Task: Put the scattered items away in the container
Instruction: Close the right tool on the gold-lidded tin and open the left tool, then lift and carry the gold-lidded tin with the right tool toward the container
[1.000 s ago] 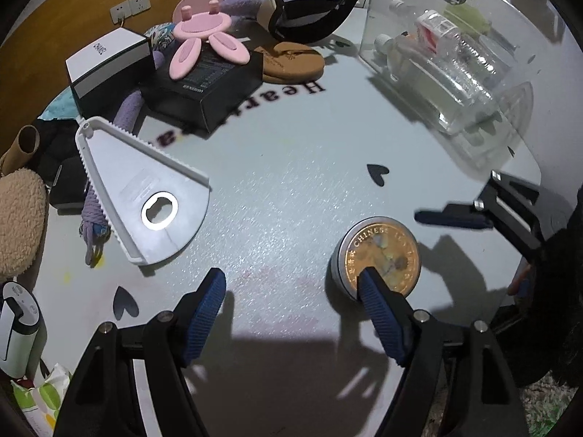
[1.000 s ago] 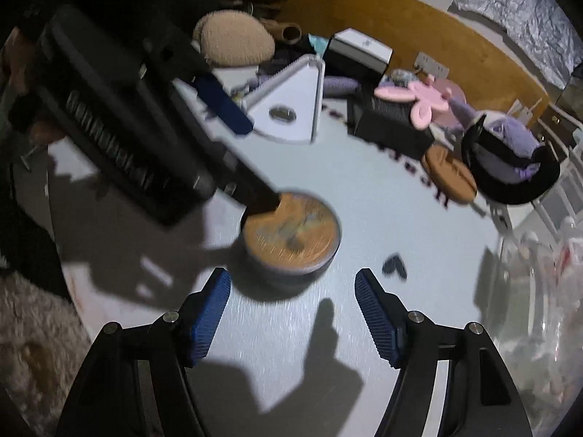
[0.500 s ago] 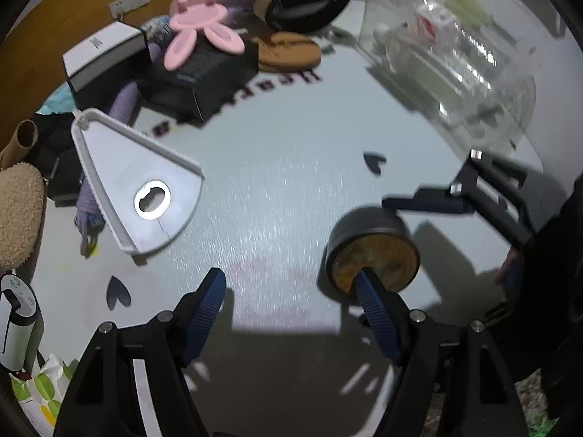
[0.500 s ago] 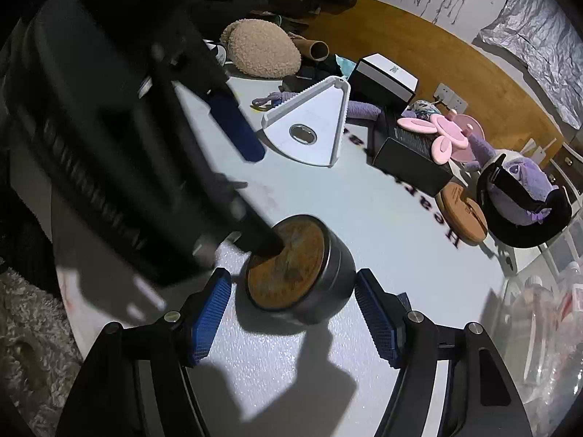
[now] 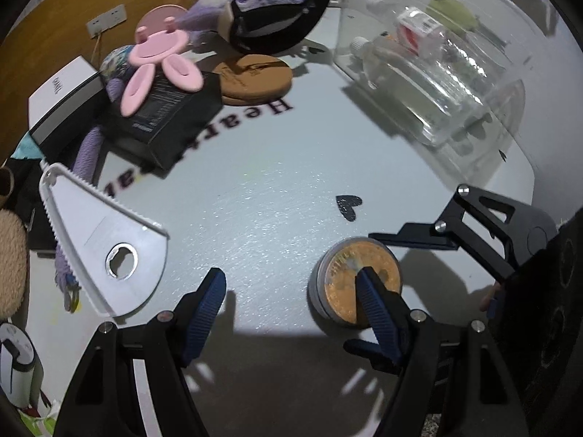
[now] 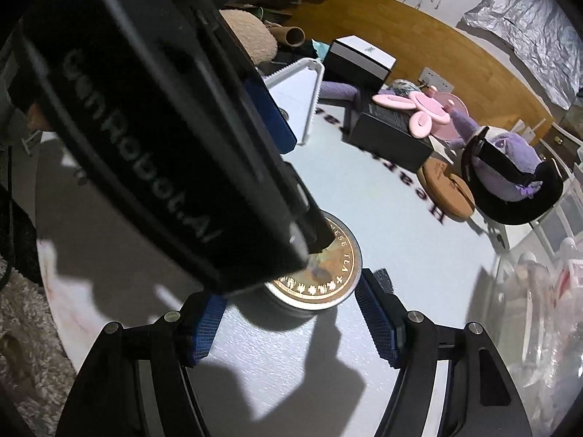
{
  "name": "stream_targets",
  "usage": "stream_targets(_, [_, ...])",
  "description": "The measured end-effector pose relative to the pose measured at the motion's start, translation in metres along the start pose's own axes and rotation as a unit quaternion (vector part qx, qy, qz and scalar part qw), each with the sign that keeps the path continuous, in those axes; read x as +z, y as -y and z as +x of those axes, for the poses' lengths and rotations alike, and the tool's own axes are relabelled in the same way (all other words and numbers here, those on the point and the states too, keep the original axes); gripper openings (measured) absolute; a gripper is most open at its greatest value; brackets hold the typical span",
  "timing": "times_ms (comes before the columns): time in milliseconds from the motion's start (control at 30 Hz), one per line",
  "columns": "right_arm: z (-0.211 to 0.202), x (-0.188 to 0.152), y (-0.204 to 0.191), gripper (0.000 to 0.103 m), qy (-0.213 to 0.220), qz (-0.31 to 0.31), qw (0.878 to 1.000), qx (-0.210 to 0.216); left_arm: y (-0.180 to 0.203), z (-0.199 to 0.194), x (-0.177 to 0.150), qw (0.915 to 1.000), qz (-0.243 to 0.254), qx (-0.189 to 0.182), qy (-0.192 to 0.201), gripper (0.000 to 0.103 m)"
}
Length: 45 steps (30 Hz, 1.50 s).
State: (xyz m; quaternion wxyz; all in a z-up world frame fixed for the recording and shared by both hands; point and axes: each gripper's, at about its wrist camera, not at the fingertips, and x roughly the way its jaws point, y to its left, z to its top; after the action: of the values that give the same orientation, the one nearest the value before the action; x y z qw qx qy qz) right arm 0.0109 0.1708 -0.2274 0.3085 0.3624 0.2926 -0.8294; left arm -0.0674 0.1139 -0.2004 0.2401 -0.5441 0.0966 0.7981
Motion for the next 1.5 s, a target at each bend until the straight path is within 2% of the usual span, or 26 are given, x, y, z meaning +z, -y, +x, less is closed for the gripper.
stream_targets(267, [0.000, 0.004, -0.005, 0.071, 0.014, -0.033, 0.999, -0.009, -0.001, 0.001, 0.001, 1.0000, -0.001, -0.003, -0.006, 0.076])
stream_targets(300, [0.001, 0.005, -0.004, 0.070, 0.014, -0.032, 0.999, -0.007, -0.002, 0.001, 0.002, 1.0000, 0.000, -0.004, -0.007, 0.076])
stream_targets(367, [0.003, 0.005, 0.000, 0.062, 0.012, -0.029, 0.999, -0.006, -0.002, 0.001, 0.001, 1.0000, -0.001, -0.004, -0.007, 0.076])
stream_targets(633, [0.005, 0.005, 0.007, 0.062, 0.008, -0.015, 1.000, 0.011, -0.007, 0.001, 0.000, 0.9996, -0.022, -0.013, -0.007, 0.076])
stream_targets(800, [0.005, 0.004, 0.016, 0.061, 0.003, 0.003, 0.999, 0.031, -0.018, -0.024, -0.007, 0.9986, -0.042, -0.017, 0.028, 0.074])
stream_targets(967, [0.007, 0.009, 0.025, 0.061, -0.011, 0.038, 0.998, 0.057, 0.001, -0.016, -0.035, 0.9971, 0.043, 0.041, 0.048, 0.074])
stream_targets(1100, [0.016, 0.013, 0.043, 0.061, -0.027, 0.100, 0.991, 0.084, 0.016, -0.009, -0.057, 0.9877, 0.112, 0.089, 0.063, 0.074])
stream_targets(1200, [0.023, 0.013, 0.059, 0.061, -0.043, 0.158, 0.980, 0.112, 0.028, -0.004, -0.074, 0.9758, 0.164, 0.124, 0.074, 0.074])
stream_targets(1300, [0.019, 0.011, 0.073, 0.061, -0.059, 0.230, 0.960, 0.148, 0.040, 0.001, -0.090, 0.9599, 0.215, 0.159, 0.084, 0.074])
stream_targets(1367, [0.020, 0.009, 0.086, 0.061, -0.070, 0.286, 0.939, 0.176, 0.051, 0.006, -0.088, 0.9536, 0.235, 0.160, 0.098, 0.074])
stream_targets(1500, [0.014, 0.010, 0.103, 0.061, -0.081, 0.352, 0.909, 0.211, 0.064, 0.006, -0.072, 0.9477, 0.248, 0.150, 0.134, 0.074])
